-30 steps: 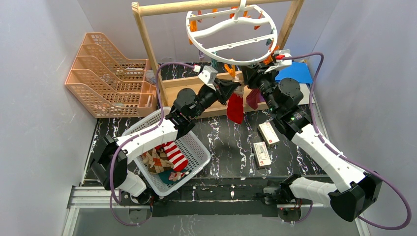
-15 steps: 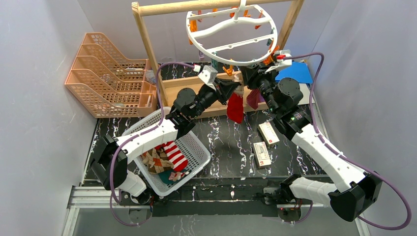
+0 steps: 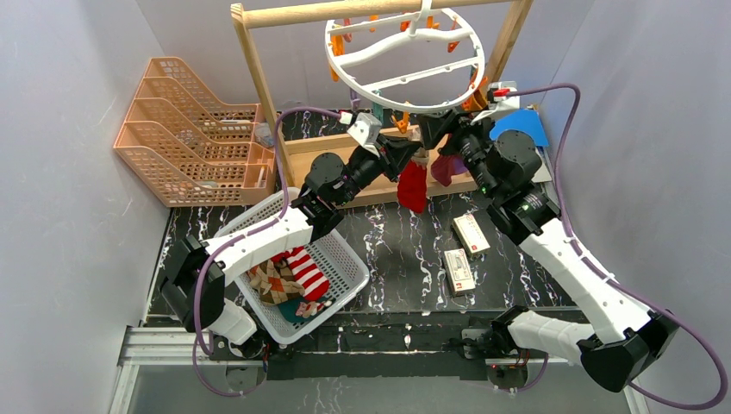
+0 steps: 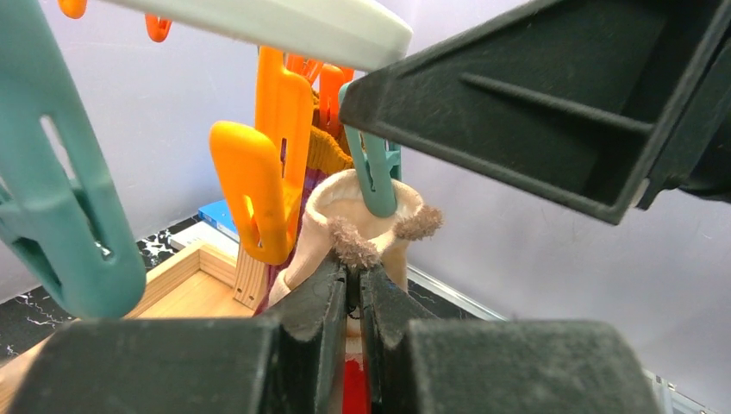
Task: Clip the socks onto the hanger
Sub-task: Open the clamp at the hanger, then clamp the sock onto the hanger.
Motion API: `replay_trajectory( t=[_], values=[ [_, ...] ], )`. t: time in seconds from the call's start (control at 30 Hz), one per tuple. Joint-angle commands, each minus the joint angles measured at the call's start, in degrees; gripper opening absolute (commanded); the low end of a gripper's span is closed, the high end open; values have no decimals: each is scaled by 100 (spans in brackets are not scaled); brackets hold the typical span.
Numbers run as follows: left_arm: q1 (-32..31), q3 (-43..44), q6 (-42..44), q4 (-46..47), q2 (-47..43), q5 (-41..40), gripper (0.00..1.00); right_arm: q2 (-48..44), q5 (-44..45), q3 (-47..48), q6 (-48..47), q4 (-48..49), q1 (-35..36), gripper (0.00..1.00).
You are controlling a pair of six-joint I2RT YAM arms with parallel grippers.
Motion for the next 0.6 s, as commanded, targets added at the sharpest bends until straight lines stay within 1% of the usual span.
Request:
replay_trajectory(
  t=[0.0, 0.17, 0.33, 0.43, 0.57],
  values=[
    [-26, 211, 31, 230, -77, -10, 0, -150, 47, 514, 77, -409, -25, 70],
    [-24, 196, 26, 239, -77, 4, 0, -142, 180, 734, 110, -851, -19, 72],
    [-27, 194, 42, 239, -77, 2, 0, -62, 324, 961, 112, -1232, -20, 69],
    [-28, 190, 36, 237, -77, 15, 0, 10, 385, 1096, 114, -1344, -25, 66],
    [-25, 187, 36, 239, -85, 2, 0, 121, 296, 1325, 14, -1463, -20, 66]
  ],
)
